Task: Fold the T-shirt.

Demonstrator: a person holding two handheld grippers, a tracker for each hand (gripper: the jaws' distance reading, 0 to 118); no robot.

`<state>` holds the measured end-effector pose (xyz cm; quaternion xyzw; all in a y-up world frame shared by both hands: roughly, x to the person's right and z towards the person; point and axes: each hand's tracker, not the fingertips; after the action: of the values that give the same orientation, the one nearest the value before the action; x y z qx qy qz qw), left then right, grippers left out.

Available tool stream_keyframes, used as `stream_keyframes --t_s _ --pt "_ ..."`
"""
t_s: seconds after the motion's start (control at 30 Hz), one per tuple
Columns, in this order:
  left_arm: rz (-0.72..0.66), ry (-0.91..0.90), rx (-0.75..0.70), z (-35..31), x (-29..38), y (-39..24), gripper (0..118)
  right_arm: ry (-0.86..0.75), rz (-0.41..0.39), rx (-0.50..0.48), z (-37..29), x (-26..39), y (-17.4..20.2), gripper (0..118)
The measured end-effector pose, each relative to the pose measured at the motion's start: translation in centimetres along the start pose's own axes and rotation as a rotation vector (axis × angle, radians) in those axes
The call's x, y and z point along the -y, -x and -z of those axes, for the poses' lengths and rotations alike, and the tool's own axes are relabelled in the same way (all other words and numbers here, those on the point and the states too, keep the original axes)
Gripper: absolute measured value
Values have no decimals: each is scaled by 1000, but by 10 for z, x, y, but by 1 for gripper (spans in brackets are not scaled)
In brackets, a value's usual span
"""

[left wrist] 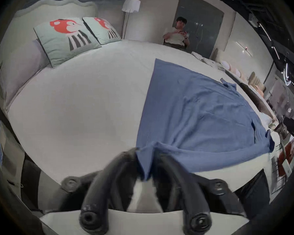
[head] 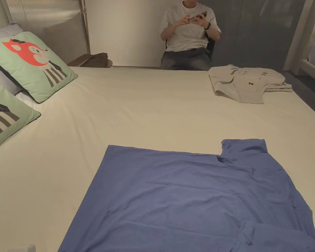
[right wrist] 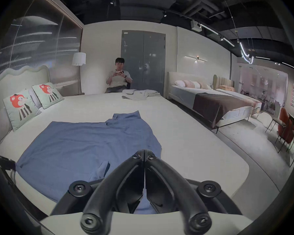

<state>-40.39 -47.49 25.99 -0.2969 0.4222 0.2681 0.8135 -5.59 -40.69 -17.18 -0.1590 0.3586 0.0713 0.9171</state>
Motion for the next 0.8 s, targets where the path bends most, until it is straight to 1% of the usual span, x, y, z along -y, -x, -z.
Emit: stream_keyframes --t_s 0.07,0.1,0.17,0.2,0.3,0.37,0.43,0.47,0.5,0.57,0.6,0.63,0.67,0.7,0.77,0.8 --pt "1 -7 -7 -2 -1 2 6 25 -5 -8 1 4 -7 2" --pt "-6 -7 4 -4 -1 4 6 39 -7 -4 1 8 -10 22" --pt "-5 -13 4 -9 1 3 5 92 -17 2 4 16 -19 81" --pt "3 -16 14 -11 0 1 5 154 -29 -7 6 19 -23 97" --pt "43 -32 4 -17 -1 -9 5 248 -30 -24 7 31 -33 95" --pt "32 -36 15 -18 -3 -11 5 317 -32 -28 20 55 -47 92" --pt "24 -40 21 -19 -5 -15 5 379 -49 -55 26 67 -52 88" --pt "21 -43 19 -19 -6 -16 5 400 -50 -64 28 71 -53 81" --pt "16 -44 17 -19 -6 -16 5 413 -46 -70 26 73 -51 70" --pt "5 -40 19 -19 -6 -14 5 416 -39 -75 27 80 -50 56" --pt "0 -43 17 -20 -7 -14 5 413 -34 -80 26 81 -50 40" --pt "-2 -43 17 -21 -7 -15 5 410 -25 -95 25 85 -52 19" --pt "-6 -46 16 -22 -7 -12 5 382 -12 -105 23 83 -53 3" --pt "-11 -52 16 -24 -9 -12 5 345 -4 -89 20 81 -53 2" --pt "-24 -62 19 -28 -13 -11 5 321 -5 -124 13 68 -51 2" --pt "-37 -72 22 -29 -16 -9 5 284 3 -114 10 63 -51 2"
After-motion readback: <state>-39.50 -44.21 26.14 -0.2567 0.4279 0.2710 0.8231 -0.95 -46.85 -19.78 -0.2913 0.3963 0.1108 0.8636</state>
